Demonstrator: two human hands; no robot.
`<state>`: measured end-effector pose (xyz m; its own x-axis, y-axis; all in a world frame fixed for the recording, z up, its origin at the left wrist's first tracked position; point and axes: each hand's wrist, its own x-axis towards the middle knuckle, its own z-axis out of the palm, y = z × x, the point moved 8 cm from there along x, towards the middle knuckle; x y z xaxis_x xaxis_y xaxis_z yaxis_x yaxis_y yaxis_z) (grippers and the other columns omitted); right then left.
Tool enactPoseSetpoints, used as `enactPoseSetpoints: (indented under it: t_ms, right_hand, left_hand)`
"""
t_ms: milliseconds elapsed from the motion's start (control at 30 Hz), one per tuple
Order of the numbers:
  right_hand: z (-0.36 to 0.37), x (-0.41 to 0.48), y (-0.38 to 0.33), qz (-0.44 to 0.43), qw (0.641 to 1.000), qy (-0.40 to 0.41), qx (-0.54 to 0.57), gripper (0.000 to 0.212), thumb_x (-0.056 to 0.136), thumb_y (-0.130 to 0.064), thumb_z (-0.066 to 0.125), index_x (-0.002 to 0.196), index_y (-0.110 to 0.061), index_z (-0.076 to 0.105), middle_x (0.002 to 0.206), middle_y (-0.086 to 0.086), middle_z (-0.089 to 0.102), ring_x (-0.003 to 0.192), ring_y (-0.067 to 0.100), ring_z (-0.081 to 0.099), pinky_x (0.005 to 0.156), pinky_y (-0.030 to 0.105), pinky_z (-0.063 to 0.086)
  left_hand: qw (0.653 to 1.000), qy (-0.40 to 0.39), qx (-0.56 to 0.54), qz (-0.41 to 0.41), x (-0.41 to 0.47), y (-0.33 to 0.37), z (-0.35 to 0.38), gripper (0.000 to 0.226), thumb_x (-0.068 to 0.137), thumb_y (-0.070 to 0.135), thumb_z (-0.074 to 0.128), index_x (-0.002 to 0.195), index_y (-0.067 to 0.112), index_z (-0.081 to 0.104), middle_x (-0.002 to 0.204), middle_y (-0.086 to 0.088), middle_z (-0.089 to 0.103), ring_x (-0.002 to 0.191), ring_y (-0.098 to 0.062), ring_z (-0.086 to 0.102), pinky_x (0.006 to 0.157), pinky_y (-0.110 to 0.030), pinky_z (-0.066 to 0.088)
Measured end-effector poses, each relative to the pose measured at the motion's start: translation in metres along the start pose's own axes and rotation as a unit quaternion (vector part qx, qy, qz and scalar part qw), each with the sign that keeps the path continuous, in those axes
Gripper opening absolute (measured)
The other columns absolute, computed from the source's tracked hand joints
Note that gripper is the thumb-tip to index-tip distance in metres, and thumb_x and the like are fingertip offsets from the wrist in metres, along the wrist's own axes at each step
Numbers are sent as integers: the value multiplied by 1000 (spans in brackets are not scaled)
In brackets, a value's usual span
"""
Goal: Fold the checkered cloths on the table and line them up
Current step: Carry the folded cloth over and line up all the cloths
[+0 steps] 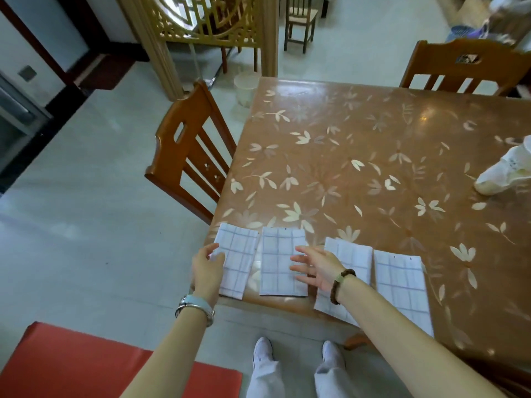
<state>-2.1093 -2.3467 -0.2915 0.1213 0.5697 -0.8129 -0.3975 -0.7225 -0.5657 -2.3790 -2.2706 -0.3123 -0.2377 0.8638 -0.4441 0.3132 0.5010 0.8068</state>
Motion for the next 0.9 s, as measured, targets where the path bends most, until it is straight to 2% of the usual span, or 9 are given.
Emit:
enactPoseSetpoints:
  t_ms: [67, 200, 300, 533, 633, 767, 833, 900]
  right_hand:
    - [24, 1, 8, 8, 1000, -19, 9, 25, 96, -27, 56, 116, -13, 61, 113, 11, 66, 102, 27, 66, 94, 44, 52]
    - [64, 10, 23, 17, 999, -41, 25, 30, 96, -31, 55, 121, -15, 59, 122, 8, 62, 108, 25, 62, 97, 46, 49]
    - [81, 19, 30, 24, 998, -45, 44, 32, 95, -32, 56, 123, -16, 59, 127, 7, 58, 112, 27, 59, 93, 46, 50]
    - [93, 31, 36, 39, 997, -31, 59, 42, 98, -34, 50, 133, -12, 50, 136, 10, 52, 121, 31, 53, 94, 49, 47]
    - [95, 32, 36, 43, 997, -33, 51, 44, 99, -35, 47, 136, -11, 48, 136, 8, 52, 121, 32, 54, 98, 50, 45]
    - [99, 32, 36, 47, 997, -37, 48, 42, 99, -34, 48, 135, -13, 48, 130, 4, 57, 117, 31, 56, 93, 47, 45]
    - [100, 33, 35, 48, 997, -39, 46, 41, 98, -34, 48, 134, -13, 49, 133, 5, 55, 117, 31, 56, 90, 46, 46]
    - [102, 32, 35, 50, 997, -48, 43, 38, 98, -33, 48, 131, -15, 51, 131, 3, 56, 114, 28, 57, 93, 48, 47]
  left_hand:
    - [1000, -5, -2, -6, 11, -7, -14, 26, 95, 17, 58, 120, 18, 60, 118, -1, 61, 104, -19, 58, 86, -33, 46]
    - [999, -39, 2, -10, 23, -16, -26, 26, 95, 20, 61, 120, 12, 63, 112, -4, 66, 94, -15, 60, 76, -29, 48]
    - [998, -62, 19, -21, 29, -20, -27, 30, 97, 27, 59, 124, 15, 61, 115, -2, 65, 98, -17, 59, 79, -31, 47]
    - [997, -64, 39, -30, 43, -21, -29, 24, 99, 17, 48, 119, 18, 61, 116, -1, 63, 97, -16, 60, 72, -28, 48]
    - [997, -53, 41, -41, 48, -24, -29, 23, 100, 19, 49, 119, 18, 63, 116, -1, 65, 101, -19, 61, 81, -31, 50]
    - [997, -56, 41, -42, 48, -28, -26, 17, 97, 16, 56, 112, 17, 65, 102, 2, 68, 94, -16, 64, 77, -30, 52]
    - [997, -53, 44, -42, 47, -30, -26, 16, 95, 13, 59, 108, 17, 67, 97, 3, 69, 95, -19, 66, 83, -37, 56]
    - [997, -49, 47, -46, 46, -33, -28, 17, 94, 11, 59, 107, 18, 67, 96, 0, 71, 95, -20, 66, 88, -41, 56]
